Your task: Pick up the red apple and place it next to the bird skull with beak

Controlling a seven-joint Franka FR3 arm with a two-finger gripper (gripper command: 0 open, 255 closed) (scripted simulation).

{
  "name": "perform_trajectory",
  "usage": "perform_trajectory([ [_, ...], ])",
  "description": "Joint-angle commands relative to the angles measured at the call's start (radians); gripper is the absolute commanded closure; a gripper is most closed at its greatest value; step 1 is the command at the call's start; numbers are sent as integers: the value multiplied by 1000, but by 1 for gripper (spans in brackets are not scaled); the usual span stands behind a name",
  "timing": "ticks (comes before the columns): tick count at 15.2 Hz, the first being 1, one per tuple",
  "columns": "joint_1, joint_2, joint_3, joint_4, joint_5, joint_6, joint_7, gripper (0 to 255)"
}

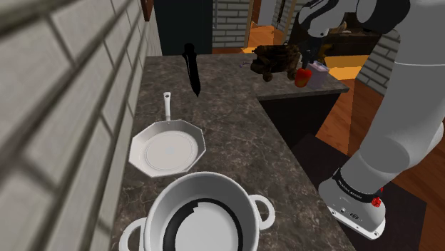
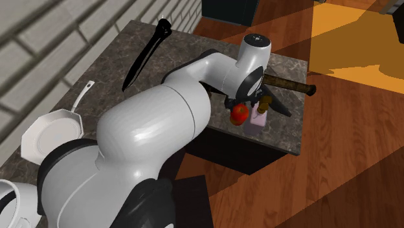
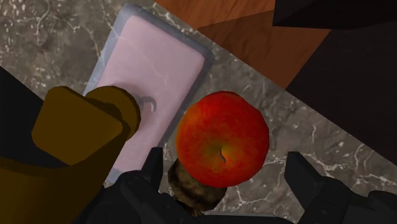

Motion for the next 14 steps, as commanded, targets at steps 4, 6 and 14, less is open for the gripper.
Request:
perform_trajectory([
  [4,0,1,0,0,1,1,0,0],
  [6,0,1,0,0,1,1,0,255],
  [14,0,1,0,0,1,1,0,255],
])
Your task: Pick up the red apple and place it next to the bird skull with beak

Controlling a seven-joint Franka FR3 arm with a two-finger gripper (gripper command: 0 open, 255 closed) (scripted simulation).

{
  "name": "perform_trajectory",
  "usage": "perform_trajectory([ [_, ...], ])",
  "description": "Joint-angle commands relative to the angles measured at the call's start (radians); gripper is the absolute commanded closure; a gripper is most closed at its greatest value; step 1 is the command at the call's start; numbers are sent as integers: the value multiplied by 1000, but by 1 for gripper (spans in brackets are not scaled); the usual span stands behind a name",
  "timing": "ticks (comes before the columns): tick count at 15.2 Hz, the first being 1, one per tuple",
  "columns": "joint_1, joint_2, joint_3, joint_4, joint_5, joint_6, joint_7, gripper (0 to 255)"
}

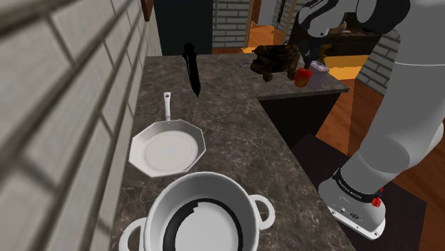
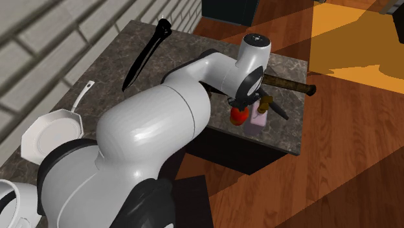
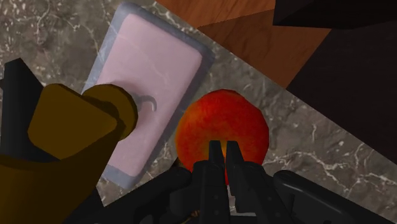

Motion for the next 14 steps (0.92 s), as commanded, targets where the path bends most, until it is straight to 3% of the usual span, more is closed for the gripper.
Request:
perform_trajectory([
  [1,0,-4,-2,7,-3,-12,1,255],
  [14,5,-51,-17,126,-35,-170,12,255],
])
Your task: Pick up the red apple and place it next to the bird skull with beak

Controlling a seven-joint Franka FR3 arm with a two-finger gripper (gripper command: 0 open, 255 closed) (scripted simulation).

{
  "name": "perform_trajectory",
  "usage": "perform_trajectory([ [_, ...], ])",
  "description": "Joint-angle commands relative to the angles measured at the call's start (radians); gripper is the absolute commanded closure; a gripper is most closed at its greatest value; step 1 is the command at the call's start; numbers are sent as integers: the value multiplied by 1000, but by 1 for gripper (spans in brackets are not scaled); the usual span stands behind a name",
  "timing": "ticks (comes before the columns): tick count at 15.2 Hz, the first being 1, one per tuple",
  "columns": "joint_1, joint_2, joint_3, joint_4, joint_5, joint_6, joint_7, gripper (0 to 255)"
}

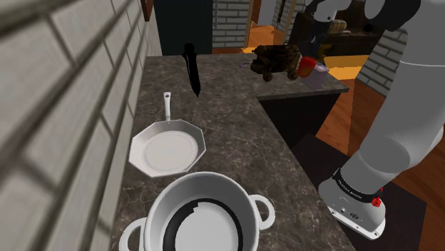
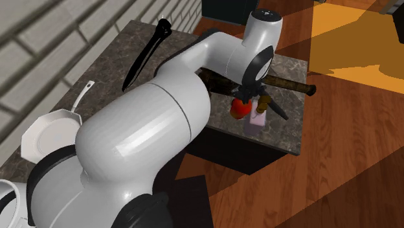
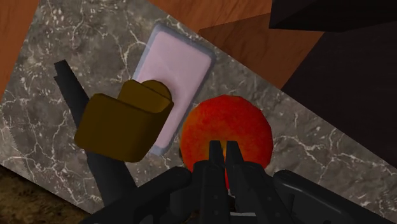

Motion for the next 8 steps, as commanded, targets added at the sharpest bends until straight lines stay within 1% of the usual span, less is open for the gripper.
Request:
perform_trajectory([
  [1,1,-4,-1,26,-3,-29,3,255],
  [8,-4,-11,-5,112,-8,-120,2,255],
])
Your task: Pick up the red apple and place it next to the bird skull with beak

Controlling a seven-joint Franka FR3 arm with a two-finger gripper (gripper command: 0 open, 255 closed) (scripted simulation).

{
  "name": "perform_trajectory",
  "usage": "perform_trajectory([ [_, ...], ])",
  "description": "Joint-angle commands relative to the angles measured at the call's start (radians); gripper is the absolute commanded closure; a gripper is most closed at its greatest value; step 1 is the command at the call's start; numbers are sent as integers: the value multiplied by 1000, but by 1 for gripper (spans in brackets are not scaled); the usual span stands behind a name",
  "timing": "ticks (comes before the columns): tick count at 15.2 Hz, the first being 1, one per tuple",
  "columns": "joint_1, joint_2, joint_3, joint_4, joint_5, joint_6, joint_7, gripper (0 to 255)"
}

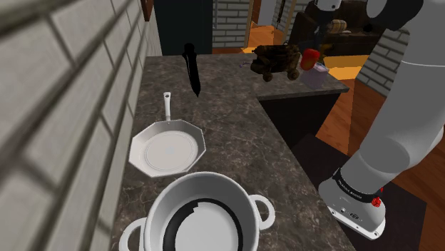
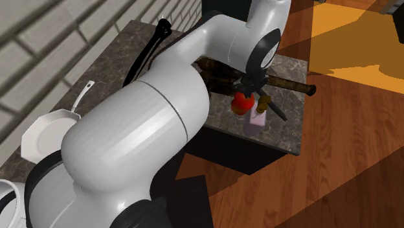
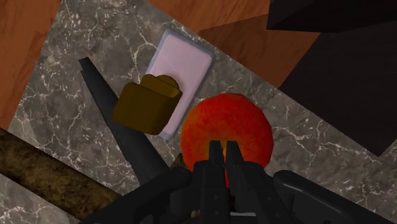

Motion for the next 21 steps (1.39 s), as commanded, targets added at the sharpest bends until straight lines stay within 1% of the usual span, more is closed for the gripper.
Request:
perform_trajectory([
  [1,-2,0,-1,29,0,-29,0,255],
  [14,-32,28,-5,234,15,-209,-14,255],
  [17,35,-16,11,180,-15,-195,61,255],
  [21,112,-57,39,132,-45,-187,160,255],
])
